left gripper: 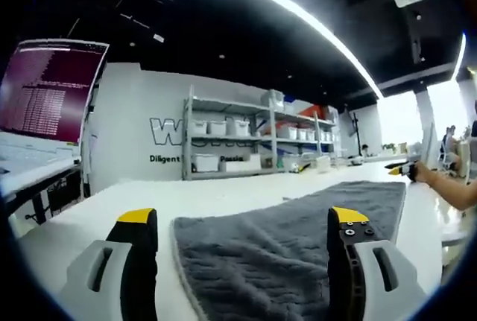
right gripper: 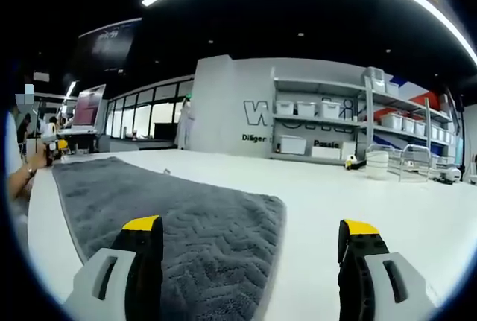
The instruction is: Open the folded towel by lifting each exposed corner and separating the folded layers until the towel lies flat within the target outline without major curled edges
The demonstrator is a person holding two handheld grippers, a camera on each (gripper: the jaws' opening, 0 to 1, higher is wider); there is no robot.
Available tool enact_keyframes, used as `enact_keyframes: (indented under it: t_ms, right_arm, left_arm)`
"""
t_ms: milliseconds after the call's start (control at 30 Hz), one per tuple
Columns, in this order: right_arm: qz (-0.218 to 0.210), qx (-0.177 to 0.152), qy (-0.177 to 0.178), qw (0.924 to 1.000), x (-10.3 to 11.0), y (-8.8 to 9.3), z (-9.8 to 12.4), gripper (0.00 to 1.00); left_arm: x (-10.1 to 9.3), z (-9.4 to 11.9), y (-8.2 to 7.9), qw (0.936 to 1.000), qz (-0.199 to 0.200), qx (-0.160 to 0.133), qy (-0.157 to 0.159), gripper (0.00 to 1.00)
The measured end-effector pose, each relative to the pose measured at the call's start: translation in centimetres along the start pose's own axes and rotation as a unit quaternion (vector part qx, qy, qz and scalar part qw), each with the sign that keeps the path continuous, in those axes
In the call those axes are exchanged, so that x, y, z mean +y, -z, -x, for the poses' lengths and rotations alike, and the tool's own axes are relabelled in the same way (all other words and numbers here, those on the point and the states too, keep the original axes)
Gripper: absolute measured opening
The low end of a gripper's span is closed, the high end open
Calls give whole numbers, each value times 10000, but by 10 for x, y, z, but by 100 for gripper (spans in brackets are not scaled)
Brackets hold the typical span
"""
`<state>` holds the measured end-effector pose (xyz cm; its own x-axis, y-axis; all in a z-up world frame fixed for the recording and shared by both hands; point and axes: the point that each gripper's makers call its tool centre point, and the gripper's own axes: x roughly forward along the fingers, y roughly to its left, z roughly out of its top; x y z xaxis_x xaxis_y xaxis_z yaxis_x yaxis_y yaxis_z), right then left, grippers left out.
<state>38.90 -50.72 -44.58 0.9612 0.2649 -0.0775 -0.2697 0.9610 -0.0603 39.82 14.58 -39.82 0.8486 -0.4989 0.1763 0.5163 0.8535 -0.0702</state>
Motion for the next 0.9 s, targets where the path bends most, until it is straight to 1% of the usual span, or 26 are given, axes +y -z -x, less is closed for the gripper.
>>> enact_keyframes:
  t_ms: [33,67,167,267,467,600,900]
  right_arm:
    - [-26,57,27,10000,-1,3,0,99]
    - [-25,84,27,10000,-1,4,0,99]
    - [-50,147,38,9999,-2,6,0,99]
    - [-47,119,14,9999,0,5,1,99]
    - [-37,138,-13,9999,0,6,1,99]
    - [-68,105,-10,9999,-1,5,2,99]
    - [-63,125,-13,9999,-2,6,2,99]
  left_arm:
    - [-1,0,-1,9997,212,-57,69,94]
    - [-2,0,-2,9995,279,-79,98,94]
    - [0,1,2,9994,335,5,69,94]
    - [-1,-1,10,9995,235,193,47,94]
    - [-9,-7,23,9984,-56,551,144,94]
    - [-11,-7,26,9979,-87,621,183,94]
    - [-13,-5,26,9979,-108,612,172,94]
